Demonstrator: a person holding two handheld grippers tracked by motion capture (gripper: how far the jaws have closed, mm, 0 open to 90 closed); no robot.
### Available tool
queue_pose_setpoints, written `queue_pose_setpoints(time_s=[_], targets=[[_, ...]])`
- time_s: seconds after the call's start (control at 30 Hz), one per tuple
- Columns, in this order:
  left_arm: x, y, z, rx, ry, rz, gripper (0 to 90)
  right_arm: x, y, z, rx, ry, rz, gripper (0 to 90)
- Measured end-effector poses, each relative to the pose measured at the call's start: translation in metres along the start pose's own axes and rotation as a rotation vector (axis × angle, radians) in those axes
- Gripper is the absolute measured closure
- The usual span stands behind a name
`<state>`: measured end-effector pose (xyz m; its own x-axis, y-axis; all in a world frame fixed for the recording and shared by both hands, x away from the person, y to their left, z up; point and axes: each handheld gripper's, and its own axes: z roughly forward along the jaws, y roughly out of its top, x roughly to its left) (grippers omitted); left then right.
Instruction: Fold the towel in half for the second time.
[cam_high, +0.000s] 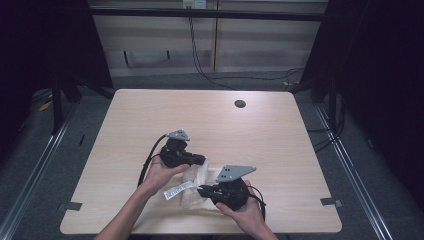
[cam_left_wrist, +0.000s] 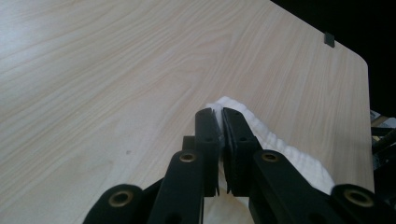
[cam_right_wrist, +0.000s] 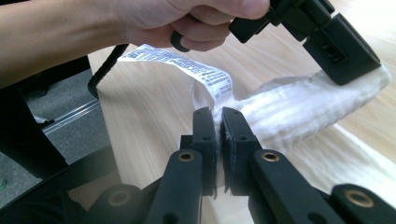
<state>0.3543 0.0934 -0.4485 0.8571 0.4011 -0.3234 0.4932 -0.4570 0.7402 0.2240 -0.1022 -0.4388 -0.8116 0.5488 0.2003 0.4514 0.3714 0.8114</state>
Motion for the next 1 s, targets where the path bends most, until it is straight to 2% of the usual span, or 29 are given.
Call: queue_pose_setpoints(time_s=[0.23, 0.27, 0.4, 0.63, 0.8, 0.9, 0.93, 1.0], targets=[[-0.005, 0.001, 0.017, 0.044, -0.012, 0.021, 85.3, -0.007, -0.015, -0.006, 0.036, -0.02, 0.0, 83.5], [-0.005, 0.001, 0.02, 0.038, -0.013, 0.023, 85.3, -0.008, -0.018, -0.006, 0.042, -0.023, 0.006, 83.4], [-0.007, 0.0, 0.029, 0.054, -0.023, 0.02, 85.0, -0.01, -0.025, -0.005, 0.068, -0.033, 0.003, 83.4], [-0.001, -0.006, 0.044, 0.075, -0.03, -0.008, 82.2, -0.016, -0.037, -0.004, 0.109, -0.058, 0.015, 79.4], [0.001, -0.01, 0.053, 0.075, -0.045, -0.035, 79.4, -0.021, -0.046, -0.005, 0.135, -0.078, 0.03, 72.3], [-0.001, -0.009, 0.054, 0.072, -0.067, -0.014, 78.1, -0.022, -0.049, -0.009, 0.15, -0.093, 0.043, 64.8], [-0.003, -0.009, 0.053, 0.067, -0.053, -0.002, 78.4, -0.023, -0.05, -0.01, 0.152, -0.096, 0.051, 62.5], [-0.004, -0.007, 0.054, 0.053, -0.068, 0.002, 78.4, -0.022, -0.052, -0.013, 0.158, -0.097, 0.053, 62.7]])
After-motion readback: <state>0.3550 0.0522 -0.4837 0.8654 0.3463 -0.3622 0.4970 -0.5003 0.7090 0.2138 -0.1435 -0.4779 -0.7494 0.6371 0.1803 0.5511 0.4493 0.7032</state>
